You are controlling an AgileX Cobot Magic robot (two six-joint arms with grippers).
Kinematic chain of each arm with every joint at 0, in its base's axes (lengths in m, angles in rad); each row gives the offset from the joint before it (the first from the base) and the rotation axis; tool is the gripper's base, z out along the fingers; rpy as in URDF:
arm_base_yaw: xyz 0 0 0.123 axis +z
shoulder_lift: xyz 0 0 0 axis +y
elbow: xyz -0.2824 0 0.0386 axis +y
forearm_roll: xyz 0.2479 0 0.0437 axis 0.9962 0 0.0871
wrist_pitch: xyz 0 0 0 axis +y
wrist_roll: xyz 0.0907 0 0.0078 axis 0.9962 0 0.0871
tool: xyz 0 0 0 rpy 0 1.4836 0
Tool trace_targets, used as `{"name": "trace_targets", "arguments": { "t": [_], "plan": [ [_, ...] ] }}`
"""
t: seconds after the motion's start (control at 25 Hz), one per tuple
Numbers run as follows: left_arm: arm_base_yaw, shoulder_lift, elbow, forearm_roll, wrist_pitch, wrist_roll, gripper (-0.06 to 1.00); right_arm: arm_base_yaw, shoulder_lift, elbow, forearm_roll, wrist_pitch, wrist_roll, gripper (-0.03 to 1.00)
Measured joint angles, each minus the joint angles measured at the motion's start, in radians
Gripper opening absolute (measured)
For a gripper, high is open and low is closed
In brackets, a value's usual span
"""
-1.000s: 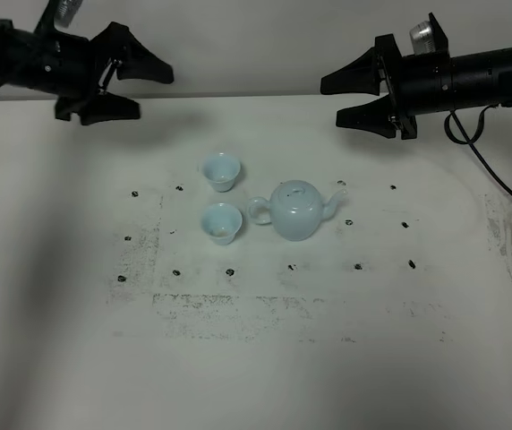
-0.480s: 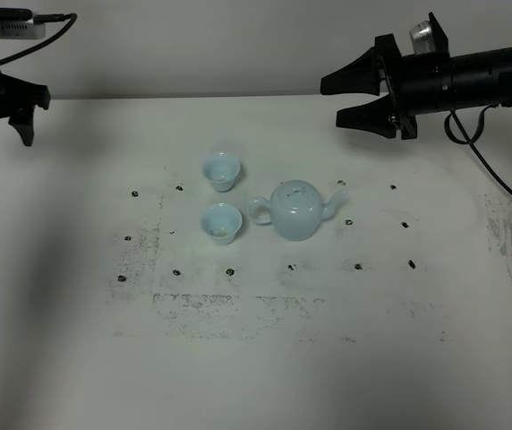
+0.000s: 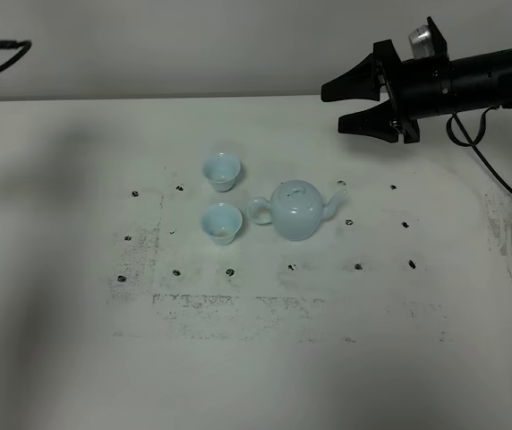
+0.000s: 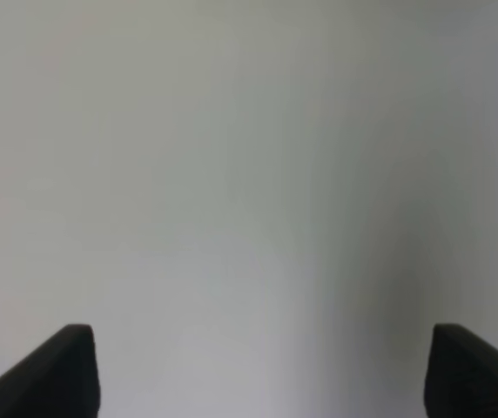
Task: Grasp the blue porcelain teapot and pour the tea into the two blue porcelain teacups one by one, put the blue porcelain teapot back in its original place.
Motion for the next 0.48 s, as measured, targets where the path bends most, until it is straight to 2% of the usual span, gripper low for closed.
{"name": "trace_targets", "arguments": {
  "t": [0.24,0.48],
  "plan": [
    [0.0,-0.349,0.317,-0.038,0.0,-0.03,0.72,0.0,0.0,0.0,0.0,0.0,0.0,0.59],
    [0.0,-0.658,0.599,-0.13,-0.006,-0.069,0.72,0.0,0.0,0.0,0.0,0.0,0.0,0.59]
  ]
}}
